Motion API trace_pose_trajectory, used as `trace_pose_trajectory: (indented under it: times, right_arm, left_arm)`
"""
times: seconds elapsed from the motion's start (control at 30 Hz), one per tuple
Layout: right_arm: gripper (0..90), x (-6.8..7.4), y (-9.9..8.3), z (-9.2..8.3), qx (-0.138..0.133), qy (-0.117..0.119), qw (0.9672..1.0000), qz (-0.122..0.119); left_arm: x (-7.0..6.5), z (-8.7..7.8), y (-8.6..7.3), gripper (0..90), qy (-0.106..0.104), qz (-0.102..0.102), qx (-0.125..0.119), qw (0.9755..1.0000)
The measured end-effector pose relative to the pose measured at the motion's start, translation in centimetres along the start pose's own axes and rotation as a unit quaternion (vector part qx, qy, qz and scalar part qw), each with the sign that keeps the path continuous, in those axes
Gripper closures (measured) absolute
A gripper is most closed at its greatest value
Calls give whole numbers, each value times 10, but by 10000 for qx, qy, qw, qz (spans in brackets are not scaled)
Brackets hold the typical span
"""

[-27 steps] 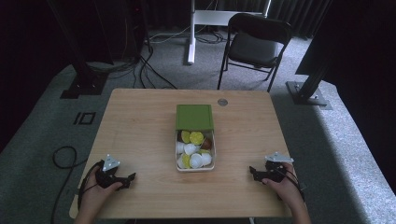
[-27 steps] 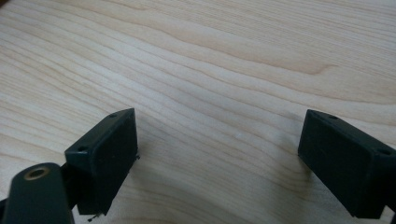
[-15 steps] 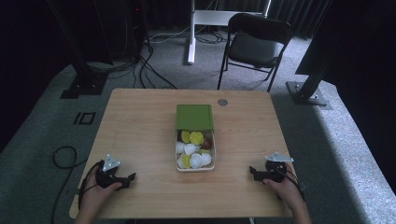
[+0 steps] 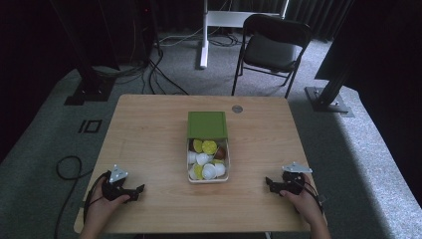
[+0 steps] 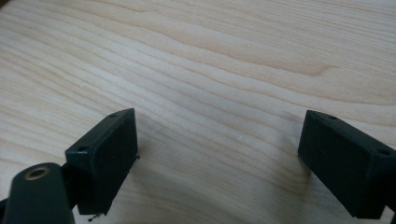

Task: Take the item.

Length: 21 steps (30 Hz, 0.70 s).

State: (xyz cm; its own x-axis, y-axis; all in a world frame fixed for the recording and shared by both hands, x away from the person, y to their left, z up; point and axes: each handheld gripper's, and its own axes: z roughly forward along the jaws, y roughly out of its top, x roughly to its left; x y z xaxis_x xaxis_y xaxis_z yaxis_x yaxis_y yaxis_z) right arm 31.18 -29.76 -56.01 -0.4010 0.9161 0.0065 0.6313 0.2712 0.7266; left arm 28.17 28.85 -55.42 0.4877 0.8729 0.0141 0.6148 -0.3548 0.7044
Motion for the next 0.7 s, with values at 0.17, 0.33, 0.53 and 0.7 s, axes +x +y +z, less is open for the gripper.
trace_pose_trajectory:
  times: [0.17, 0.33, 0.53, 0.7]
  right_arm:
    - [131, 2, 2, 2, -37, 40, 10000, 20]
    - [131, 5, 8, 1, -88, 87, 9999, 67]
    - [133, 7, 21, -4, -173, 115, 9997, 146]
    - [136, 9, 34, -11, -273, 141, 9994, 155]
  left_arm:
    - [0, 0, 0, 103, 1, 2, 1, 10000]
    - [0, 0, 0, 103, -2, 2, 0, 10000]
    - [0, 0, 0, 103, 1, 5, 0, 10000]
    - [0, 0, 0, 102, 2, -1, 0, 10000]
